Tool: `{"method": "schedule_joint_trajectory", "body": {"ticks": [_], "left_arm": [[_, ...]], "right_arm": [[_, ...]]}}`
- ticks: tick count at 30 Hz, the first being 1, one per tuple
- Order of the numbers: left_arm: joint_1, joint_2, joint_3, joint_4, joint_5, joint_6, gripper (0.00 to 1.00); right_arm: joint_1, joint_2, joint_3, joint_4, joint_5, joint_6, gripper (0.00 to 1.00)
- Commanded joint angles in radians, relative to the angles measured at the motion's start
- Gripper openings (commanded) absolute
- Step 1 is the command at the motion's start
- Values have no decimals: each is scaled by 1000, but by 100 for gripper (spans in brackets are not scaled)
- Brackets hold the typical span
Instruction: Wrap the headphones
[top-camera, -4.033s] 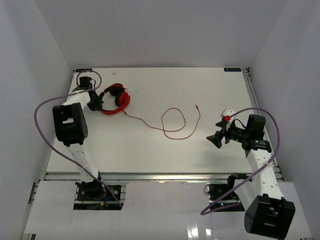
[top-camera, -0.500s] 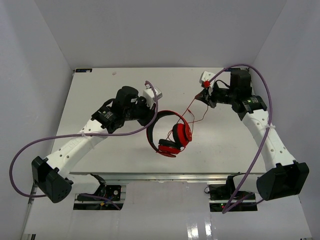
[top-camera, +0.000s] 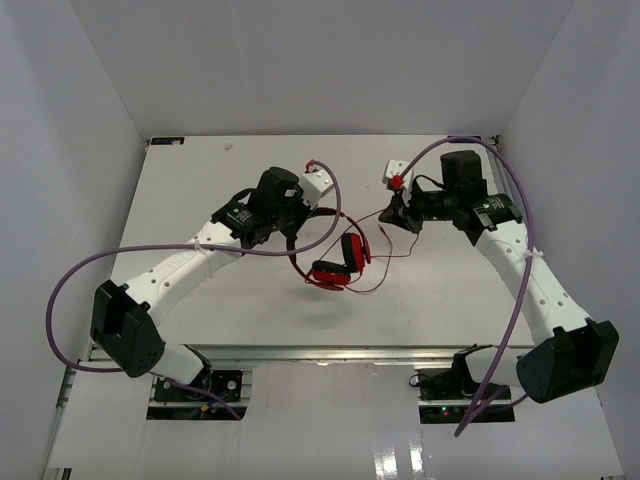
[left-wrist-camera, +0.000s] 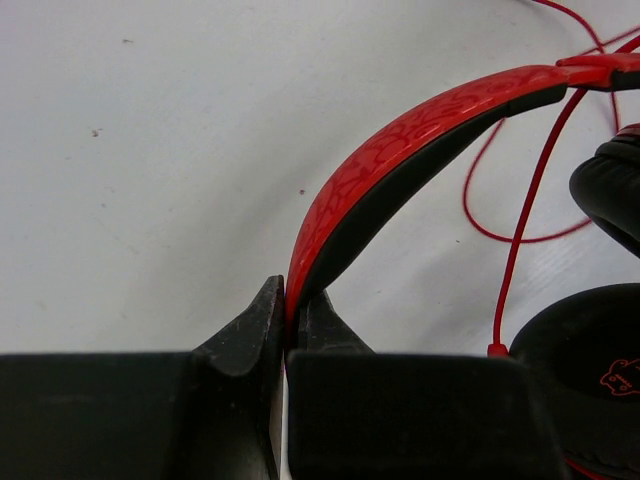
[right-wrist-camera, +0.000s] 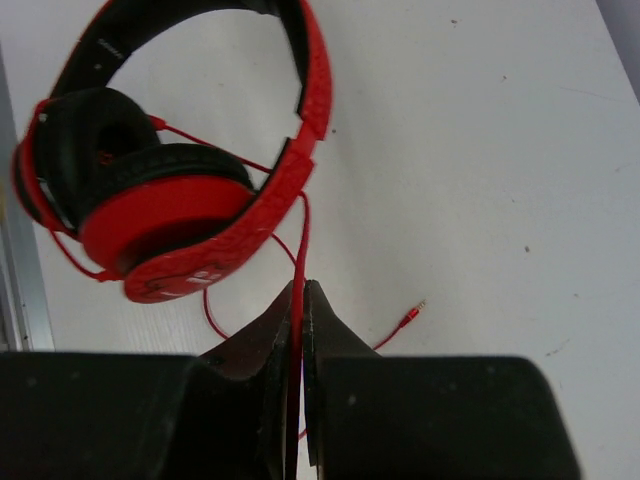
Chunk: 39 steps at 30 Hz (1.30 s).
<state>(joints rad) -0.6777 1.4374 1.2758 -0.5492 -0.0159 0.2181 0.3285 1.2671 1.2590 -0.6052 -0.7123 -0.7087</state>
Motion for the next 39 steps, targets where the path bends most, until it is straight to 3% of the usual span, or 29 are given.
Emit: {"method": "schedule_joint_trajectory", "body": {"ticks": [1,11,19,31,39], "left_arm": [[-11,-1,82,65,-146,12,0],[-67,-6,16,142,-248,5,0],[-110,-30,-76,258,-388,-140,0],[-114,-13,-74,331,-346,-330,0],[-118,32,-75,344,-423,-492,0]], "right_arm": [[40,-31,-52,-10,-97,59,8],[5,1,-82,153,-209,367,8],[-14,3,-152,306,-346,598,8],[-19,-16,-280,478,-415,786,8],[-28,-24,-302,594,-427,934,10]]}}
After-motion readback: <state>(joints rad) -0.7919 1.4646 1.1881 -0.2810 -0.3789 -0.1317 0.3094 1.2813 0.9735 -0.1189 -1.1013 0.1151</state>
